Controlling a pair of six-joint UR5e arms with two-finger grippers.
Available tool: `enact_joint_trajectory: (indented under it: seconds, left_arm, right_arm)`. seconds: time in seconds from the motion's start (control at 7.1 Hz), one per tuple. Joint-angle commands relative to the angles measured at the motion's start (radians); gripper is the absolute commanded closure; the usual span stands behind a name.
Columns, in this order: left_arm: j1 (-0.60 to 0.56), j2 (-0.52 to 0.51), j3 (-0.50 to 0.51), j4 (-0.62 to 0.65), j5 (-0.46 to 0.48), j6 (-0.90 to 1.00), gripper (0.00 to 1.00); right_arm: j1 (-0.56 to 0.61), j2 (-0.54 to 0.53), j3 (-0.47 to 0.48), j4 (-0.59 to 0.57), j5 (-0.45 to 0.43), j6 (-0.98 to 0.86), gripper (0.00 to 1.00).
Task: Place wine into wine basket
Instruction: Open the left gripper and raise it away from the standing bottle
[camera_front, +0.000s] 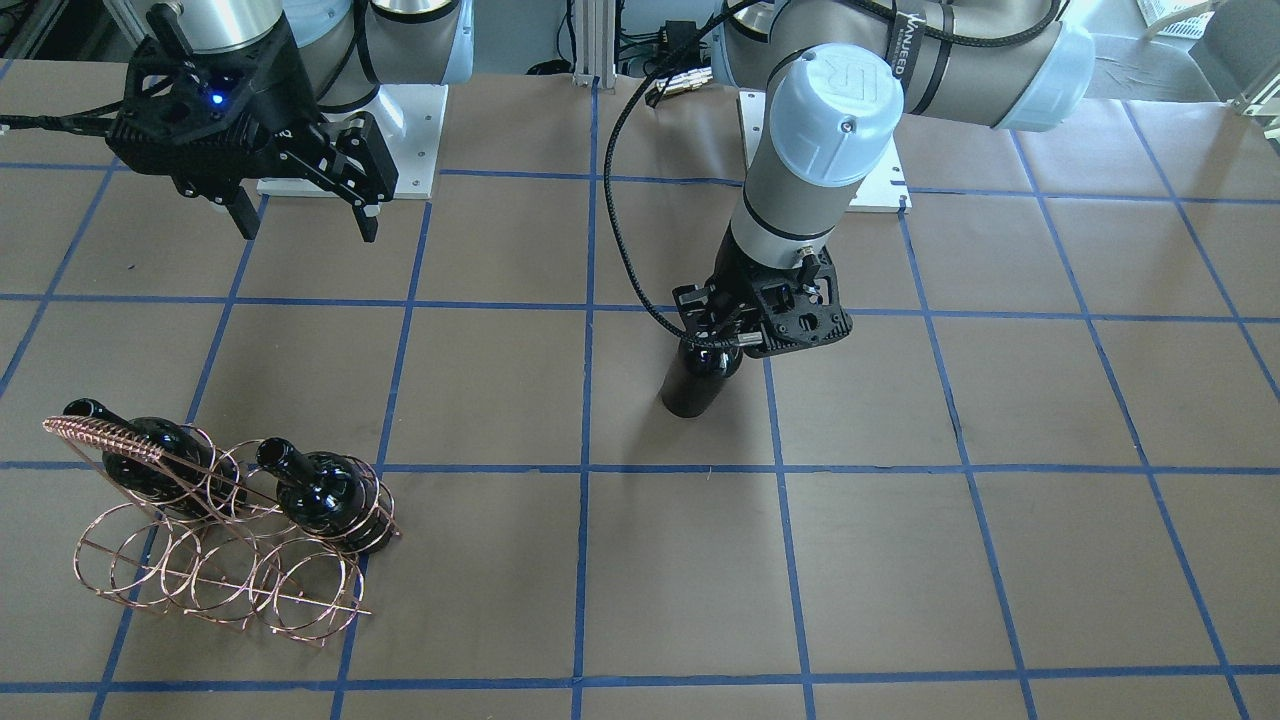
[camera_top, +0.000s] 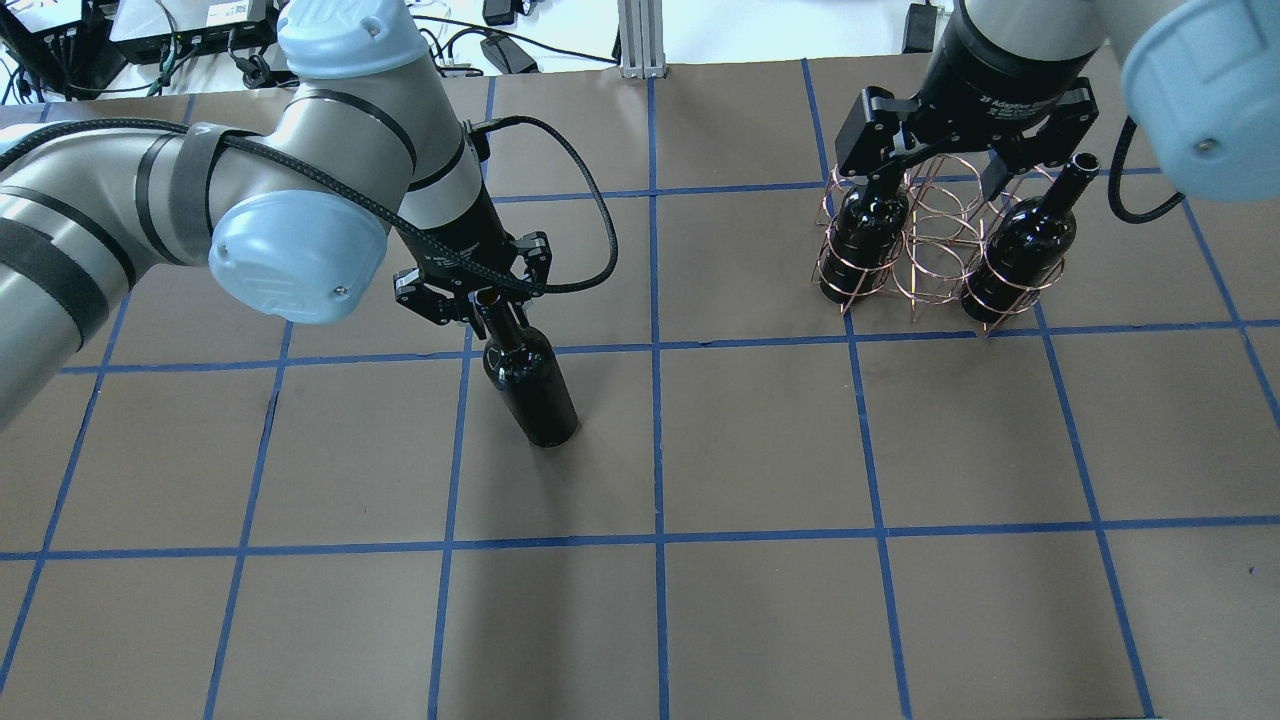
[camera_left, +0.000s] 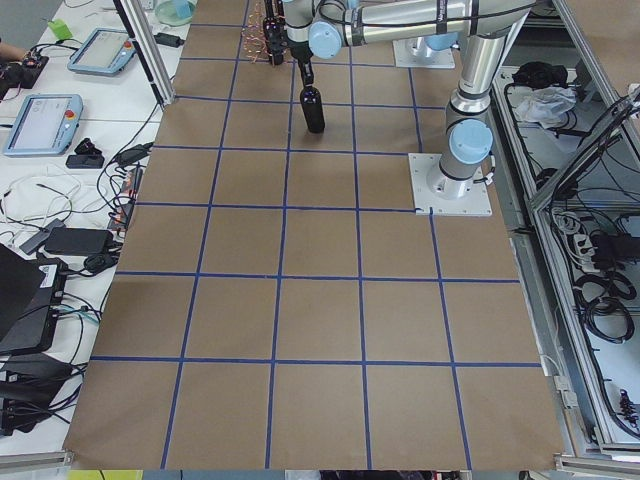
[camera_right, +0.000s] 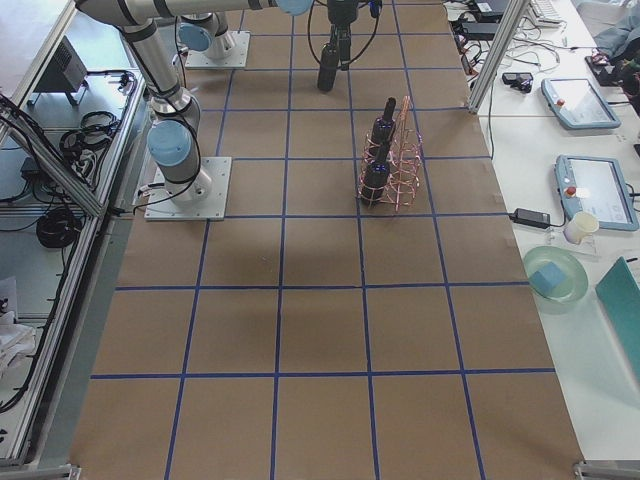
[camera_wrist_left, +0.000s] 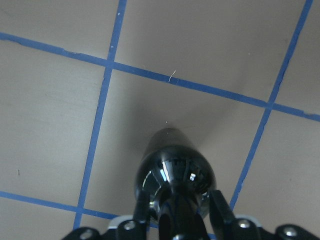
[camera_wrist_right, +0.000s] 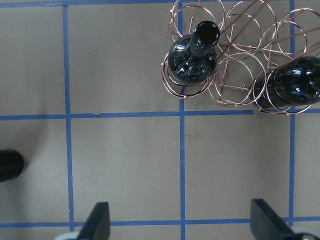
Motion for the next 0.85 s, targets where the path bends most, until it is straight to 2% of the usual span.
enact_joint_trajectory:
  seconds: [0.0, 0.42, 0.7]
  left_arm:
    - [-0.002, 0.023, 0.029, -0.018, 0.006, 0.006, 0.0]
    - [0.066, 0.032, 0.212, -0.089, 0.012, 0.098, 0.0]
    - [0.165, 0.037, 0.239, -0.109, 0.013, 0.262, 0.0]
  right_arm:
    - [0.0, 0.0, 0.0, 0.0, 0.0, 0.0, 0.0]
    - [0.0, 0.0, 0.0, 0.0, 0.0, 0.0, 0.0]
    - [0.0, -0.002, -0.002, 0.003, -0.003, 0.0, 0.0]
